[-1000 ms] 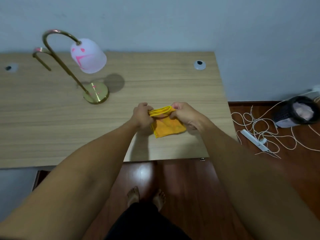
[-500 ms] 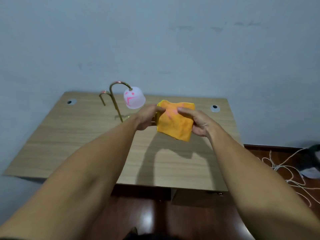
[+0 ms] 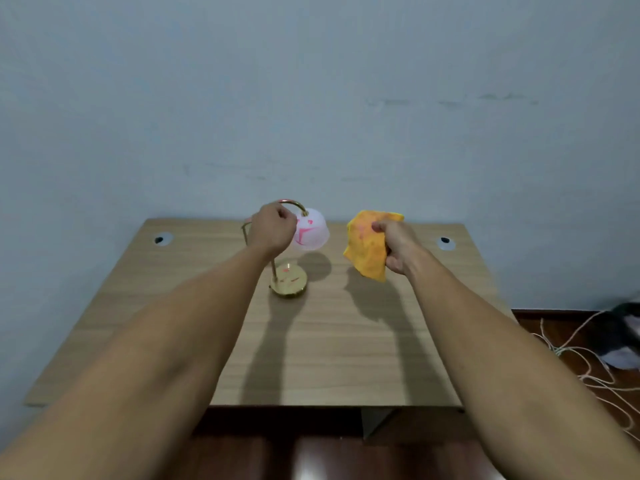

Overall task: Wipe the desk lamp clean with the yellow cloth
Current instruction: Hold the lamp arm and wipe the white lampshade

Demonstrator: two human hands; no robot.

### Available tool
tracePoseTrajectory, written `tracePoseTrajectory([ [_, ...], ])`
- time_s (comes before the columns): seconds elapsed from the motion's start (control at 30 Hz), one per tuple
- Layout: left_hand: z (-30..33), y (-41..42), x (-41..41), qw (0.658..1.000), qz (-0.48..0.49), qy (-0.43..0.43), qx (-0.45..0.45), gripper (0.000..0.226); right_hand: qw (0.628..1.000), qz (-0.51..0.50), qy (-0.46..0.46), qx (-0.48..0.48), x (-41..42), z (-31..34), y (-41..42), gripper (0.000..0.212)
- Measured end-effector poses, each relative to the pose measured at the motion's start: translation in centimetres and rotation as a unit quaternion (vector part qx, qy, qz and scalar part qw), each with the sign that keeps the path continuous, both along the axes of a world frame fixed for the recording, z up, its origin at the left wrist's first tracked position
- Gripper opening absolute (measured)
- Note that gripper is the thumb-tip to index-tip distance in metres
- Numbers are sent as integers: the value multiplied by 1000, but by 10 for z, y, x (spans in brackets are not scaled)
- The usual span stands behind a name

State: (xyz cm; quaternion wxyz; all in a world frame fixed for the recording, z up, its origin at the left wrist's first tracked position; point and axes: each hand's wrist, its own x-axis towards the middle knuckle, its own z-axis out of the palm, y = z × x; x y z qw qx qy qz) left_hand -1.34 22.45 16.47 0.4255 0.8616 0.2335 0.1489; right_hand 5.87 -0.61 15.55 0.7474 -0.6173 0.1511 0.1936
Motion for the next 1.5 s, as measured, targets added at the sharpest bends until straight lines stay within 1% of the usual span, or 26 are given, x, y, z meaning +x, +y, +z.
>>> tracePoseTrajectory([
  [0.03, 1, 12, -1, 999, 5, -7, 45, 19, 1000, -12, -11, -10, -1, 0, 9, 6],
  [0.07, 4, 23, -2, 997, -1, -17, 69, 18, 999, -25, -22, -14, -3, 0, 19, 4],
  [0.17, 7, 51, 0, 991, -46, -39, 116, 25, 996, -62, -54, -44, -8, -4, 50, 13],
  [0.23, 5, 66, 4, 988, -77, -40, 128, 39, 990, -92, -91, -62, -13, -10, 69, 20],
  [0.3, 0, 79, 9, 985, -111, -22, 128, 52, 981, -113, -124, -92, -19, -15, 87, 26],
  [0.37, -5, 89, 14, 982, -139, 8, 130, 57, 972, -128, -148, -127, -24, -22, 104, 32],
  [0.4, -8, 93, 17, 979, -151, 18, 138, 56, 968, -134, -164, -137, -27, -24, 112, 37],
  [0.47, -12, 100, 22, 971, -173, 27, 163, 45, 962, -134, -196, -138, -31, -32, 128, 45],
  [0.53, -15, 104, 27, 965, -194, 21, 175, 32, 952, -104, -233, -170, -37, -41, 143, 45],
  [0.6, -16, 110, 34, 960, -217, 8, 178, 23, 921, -50, -298, -248, -42, -53, 155, 46],
  [0.67, -16, 116, 41, 954, -242, 5, 176, 16, 866, 14, -360, -346, -46, -70, 163, 53],
  [0.73, -15, 122, 46, 943, -273, 12, 188, 12, 818, 47, -381, -428, -49, -89, 163, 60],
  [0.83, -14, 124, 50, 926, -307, 10, 220, 8, 760, 69, -446, -467, -61, -105, 151, 67],
  [0.93, -15, 123, 52, 918, -316, 1, 239, 6, 707, 97, -500, -491, -67, -109, 140, 71],
  [1.03, -15, 124, 53, 910, -323, -7, 259, 5, 634, 135, -517, -559, -62, -105, 140, 68],
  [1.1, -14, 124, 54, 906, -327, -9, 268, 5, 572, 159, -530, -606, -49, -103, 144, 75],
  [1.13, -14, 124, 54, 906, -328, -10, 269, 6, 549, 164, -530, -626, -45, -102, 147, 80],
  [1.2, -12, 124, 54, 905, -330, -8, 268, 6, 522, 159, -532, -647, -43, -101, 151, 81],
  [1.27, -11, 123, 53, 904, -333, -4, 269, 7, 505, 162, -548, -647, -48, -103, 144, 73],
  [1.3, -10, 122, 53, 903, -335, -1, 268, 8, 497, 172, -553, -646, -53, -105, 138, 70],
  [1.4, -7, 121, 52, 906, -341, 10, 253, 6, 480, 208, -550, -651, -62, -103, 123, 74],
  [1.5, -4, 123, 54, 904, -352, 23, 241, 6, 465, 210, -548, -663, -48, -92, 132, 70],
])
